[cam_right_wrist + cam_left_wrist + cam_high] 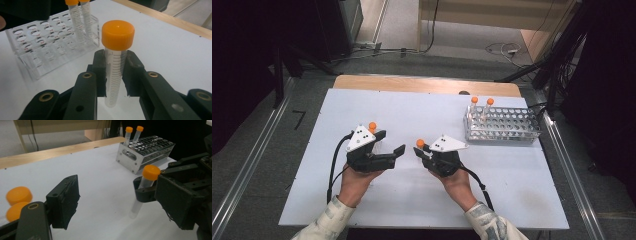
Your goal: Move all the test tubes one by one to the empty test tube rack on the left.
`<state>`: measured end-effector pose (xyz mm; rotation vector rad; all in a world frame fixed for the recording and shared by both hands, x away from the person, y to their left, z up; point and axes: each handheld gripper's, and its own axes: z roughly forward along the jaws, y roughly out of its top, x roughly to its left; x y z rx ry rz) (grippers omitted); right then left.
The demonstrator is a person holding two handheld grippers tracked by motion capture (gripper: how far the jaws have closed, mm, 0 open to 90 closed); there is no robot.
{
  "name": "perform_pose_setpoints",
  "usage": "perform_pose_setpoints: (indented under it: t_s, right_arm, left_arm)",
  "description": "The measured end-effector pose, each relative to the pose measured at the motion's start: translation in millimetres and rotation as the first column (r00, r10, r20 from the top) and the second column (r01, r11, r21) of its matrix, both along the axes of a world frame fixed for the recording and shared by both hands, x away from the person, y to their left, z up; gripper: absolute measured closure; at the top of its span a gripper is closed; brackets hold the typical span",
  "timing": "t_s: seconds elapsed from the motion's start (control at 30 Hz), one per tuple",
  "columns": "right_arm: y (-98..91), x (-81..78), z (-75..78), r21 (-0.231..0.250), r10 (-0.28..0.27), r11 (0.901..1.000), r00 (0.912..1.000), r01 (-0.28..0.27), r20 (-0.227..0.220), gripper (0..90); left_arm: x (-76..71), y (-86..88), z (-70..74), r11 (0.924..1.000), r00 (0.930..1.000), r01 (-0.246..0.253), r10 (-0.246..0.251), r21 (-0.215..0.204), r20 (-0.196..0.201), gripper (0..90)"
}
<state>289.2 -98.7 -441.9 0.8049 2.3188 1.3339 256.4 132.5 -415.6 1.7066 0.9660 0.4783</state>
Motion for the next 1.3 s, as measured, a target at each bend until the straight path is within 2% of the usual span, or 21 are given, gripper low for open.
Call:
perform_pose_setpoints:
  t_s: [0.27,0.4,0.8,1.03,1.3]
  right_arm:
    - [10.9,-5.8,-2.6,0.004,0.041,0.9991,0.9991,-0.041,-0.007,71.9]
    - [14.2,-8.5,-2.7,0.007,0.059,0.9982,0.9982,-0.059,-0.009,71.9]
    - [21.4,-13.7,-3.9,0.022,0.102,0.9946,0.9947,-0.101,-0.017,71.9]
    - [22.0,-13.7,-4.4,0.027,0.106,0.9941,0.994,-0.105,-0.029,71.9]
    - [21.5,-14.3,-3.7,0.031,0.105,0.994,0.994,-0.105,-0.028,71.5]
  left_arm:
    - [-1.6,-13.9,-3.8,0.9978,0.998,0.064,-0.064,0.017,-0.007,30.0]
    - [-2.2,-17.8,-5.4,0.9955,0.9955,0.094,-0.094,0.01,-0.01,37.0]
    - [-1.7,-22.1,-10.7,0.9932,0.993,0.115,-0.115,0.016,-0.025,59.5]
    - [-1.9,-22.5,-12.1,0.9925,0.9923,0.122,-0.121,0.014,-0.025,68.6]
    - [-2.7,-22.2,-11.1,0.9922,0.9921,0.124,-0.123,0.016,-0.025,69.9]
